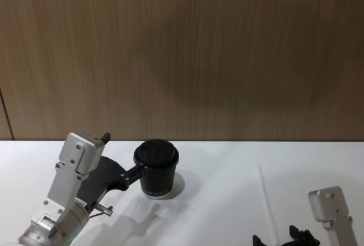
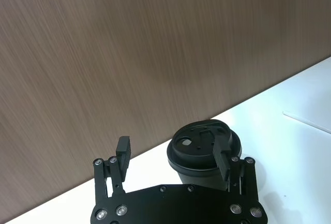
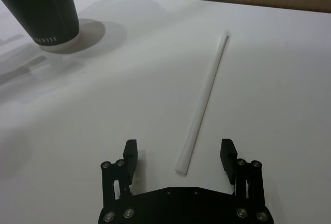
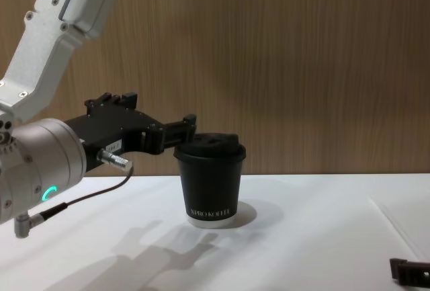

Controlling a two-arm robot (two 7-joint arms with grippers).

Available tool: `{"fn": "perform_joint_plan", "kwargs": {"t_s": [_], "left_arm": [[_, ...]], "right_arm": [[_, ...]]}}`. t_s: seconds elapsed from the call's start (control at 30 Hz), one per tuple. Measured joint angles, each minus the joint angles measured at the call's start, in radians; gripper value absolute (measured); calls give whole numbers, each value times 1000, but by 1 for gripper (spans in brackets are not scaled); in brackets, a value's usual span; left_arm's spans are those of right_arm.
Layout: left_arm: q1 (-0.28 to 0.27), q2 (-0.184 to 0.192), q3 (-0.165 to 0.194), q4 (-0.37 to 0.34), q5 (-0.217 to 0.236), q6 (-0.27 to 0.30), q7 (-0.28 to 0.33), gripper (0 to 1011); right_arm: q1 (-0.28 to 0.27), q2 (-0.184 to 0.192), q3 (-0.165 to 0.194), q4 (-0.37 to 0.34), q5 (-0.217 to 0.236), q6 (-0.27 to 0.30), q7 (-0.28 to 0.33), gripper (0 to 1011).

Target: Pick up the straw with one hand, pass it to the other hand, and insert it into the cup.

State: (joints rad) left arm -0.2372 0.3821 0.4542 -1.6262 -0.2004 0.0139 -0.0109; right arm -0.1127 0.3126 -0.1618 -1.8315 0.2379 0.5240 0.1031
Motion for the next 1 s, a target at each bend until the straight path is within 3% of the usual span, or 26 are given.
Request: {"fn": "perform_joint_plan", "kwargs": {"t_s": [0.3, 0.63, 1.0], "left_arm": [[0, 0, 0, 0, 0, 0, 0, 1003], [0, 0, 0, 0, 0, 0, 0, 1002], [0, 0, 0, 0, 0, 0, 0, 1003]], "right_arm": [[13, 0, 1, 21, -3, 4, 13, 996], [22, 2, 1, 32, -10, 6, 25, 773], [26, 3, 1, 37, -13, 8, 31, 699]]}}
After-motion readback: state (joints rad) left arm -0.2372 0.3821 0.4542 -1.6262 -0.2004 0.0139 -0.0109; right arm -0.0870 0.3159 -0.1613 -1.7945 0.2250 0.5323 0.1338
